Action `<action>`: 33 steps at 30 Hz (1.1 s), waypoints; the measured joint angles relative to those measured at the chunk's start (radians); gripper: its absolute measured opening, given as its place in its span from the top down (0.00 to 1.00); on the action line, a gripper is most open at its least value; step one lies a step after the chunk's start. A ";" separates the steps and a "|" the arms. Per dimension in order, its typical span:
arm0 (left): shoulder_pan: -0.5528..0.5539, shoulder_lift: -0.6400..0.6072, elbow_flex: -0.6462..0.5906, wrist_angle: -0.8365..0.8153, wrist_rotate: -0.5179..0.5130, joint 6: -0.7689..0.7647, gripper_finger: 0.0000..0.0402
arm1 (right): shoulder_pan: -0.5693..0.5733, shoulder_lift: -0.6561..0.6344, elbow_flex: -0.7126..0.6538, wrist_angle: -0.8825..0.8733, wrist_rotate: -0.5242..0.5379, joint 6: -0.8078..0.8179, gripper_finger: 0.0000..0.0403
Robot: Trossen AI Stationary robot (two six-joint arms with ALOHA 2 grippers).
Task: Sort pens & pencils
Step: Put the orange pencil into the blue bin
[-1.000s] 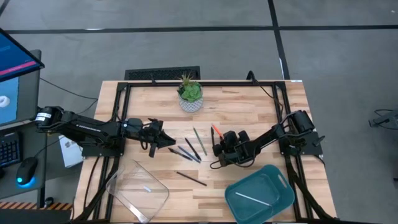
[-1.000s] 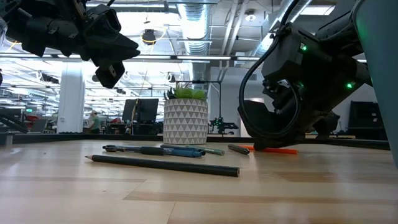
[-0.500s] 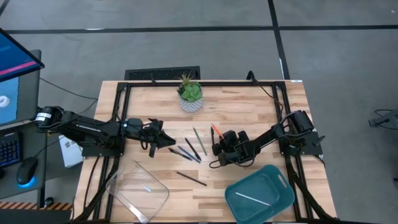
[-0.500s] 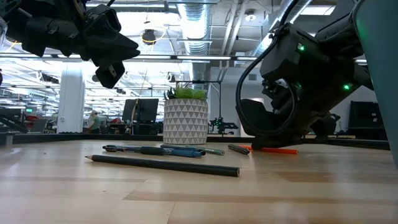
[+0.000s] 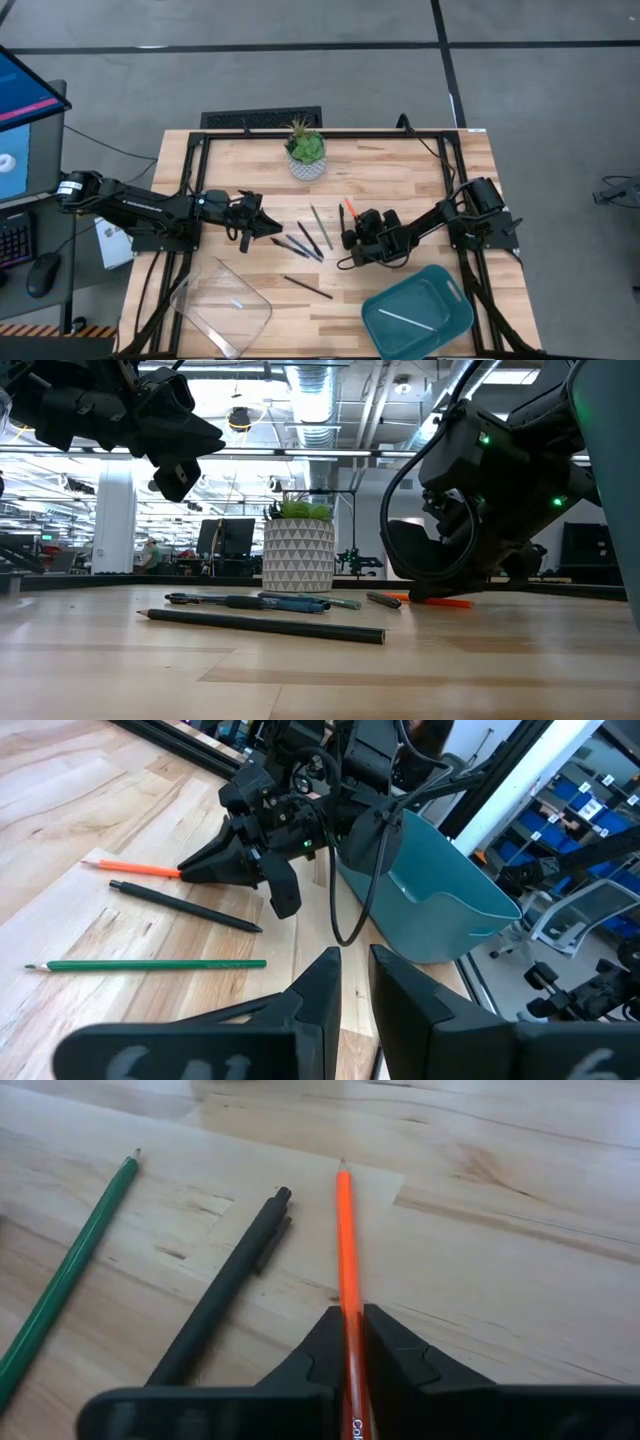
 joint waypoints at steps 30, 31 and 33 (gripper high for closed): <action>0.000 0.000 0.000 0.000 0.000 0.000 0.89 | 0.000 0.000 0.001 0.002 -0.001 -0.002 0.89; 0.000 0.000 0.000 0.000 0.000 0.000 0.89 | 0.000 0.000 0.002 0.002 -0.001 -0.002 0.89; 0.000 0.000 0.000 -0.001 0.000 0.000 0.89 | 0.000 0.000 0.002 0.002 -0.001 -0.002 0.89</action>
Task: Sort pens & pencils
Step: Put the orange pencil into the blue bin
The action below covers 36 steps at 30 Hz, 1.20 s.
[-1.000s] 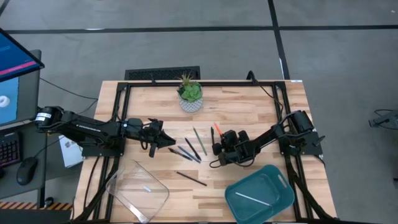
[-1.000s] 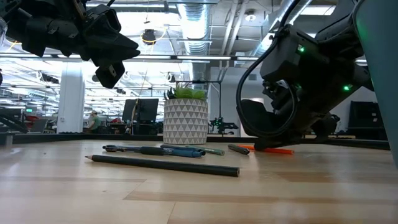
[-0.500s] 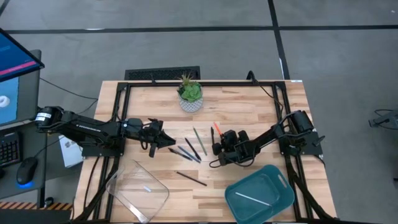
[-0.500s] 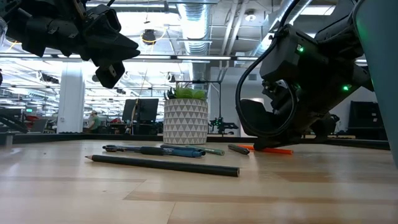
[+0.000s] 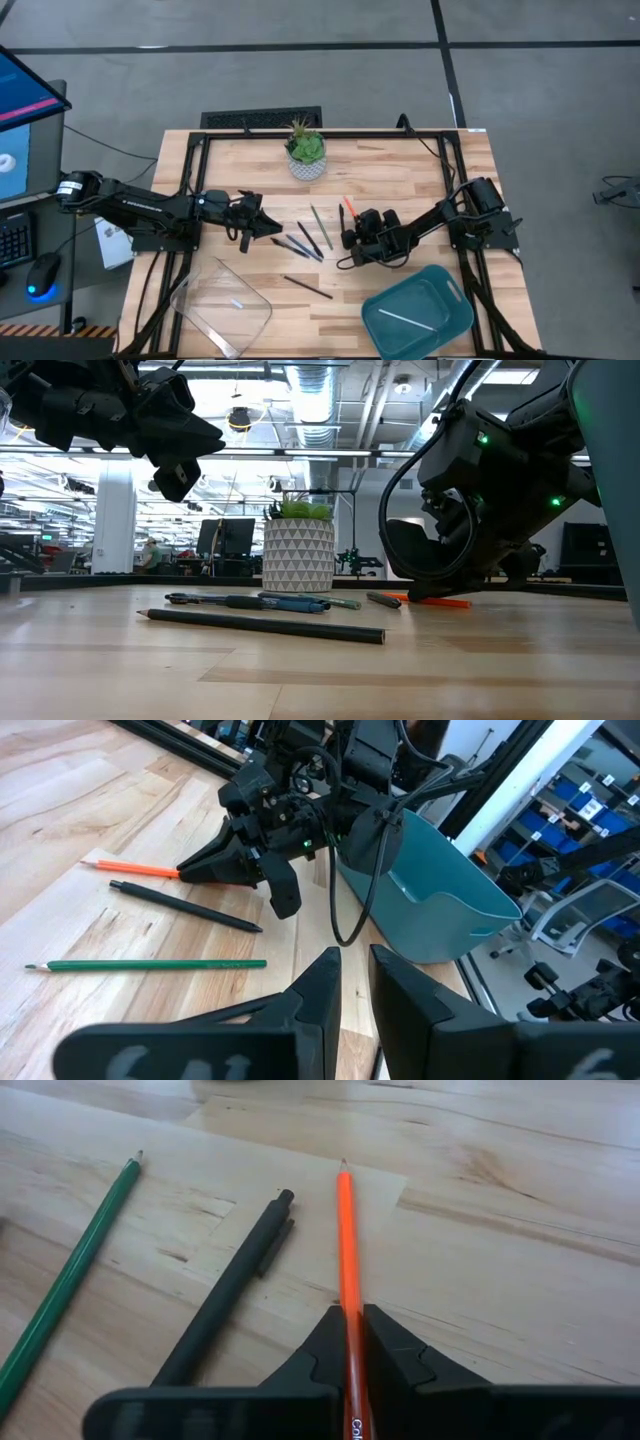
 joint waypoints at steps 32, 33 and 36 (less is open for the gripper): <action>0.000 0.000 0.000 -0.023 -0.001 0.000 0.89 | 0.000 0.000 0.000 0.000 0.000 0.000 0.89; 0.000 0.000 0.000 -0.023 -0.001 0.000 0.89 | 0.000 0.000 0.000 0.000 0.000 0.000 0.89; 0.000 0.000 0.000 -0.023 -0.001 0.000 0.89 | 0.000 0.000 0.000 0.000 0.000 0.000 0.89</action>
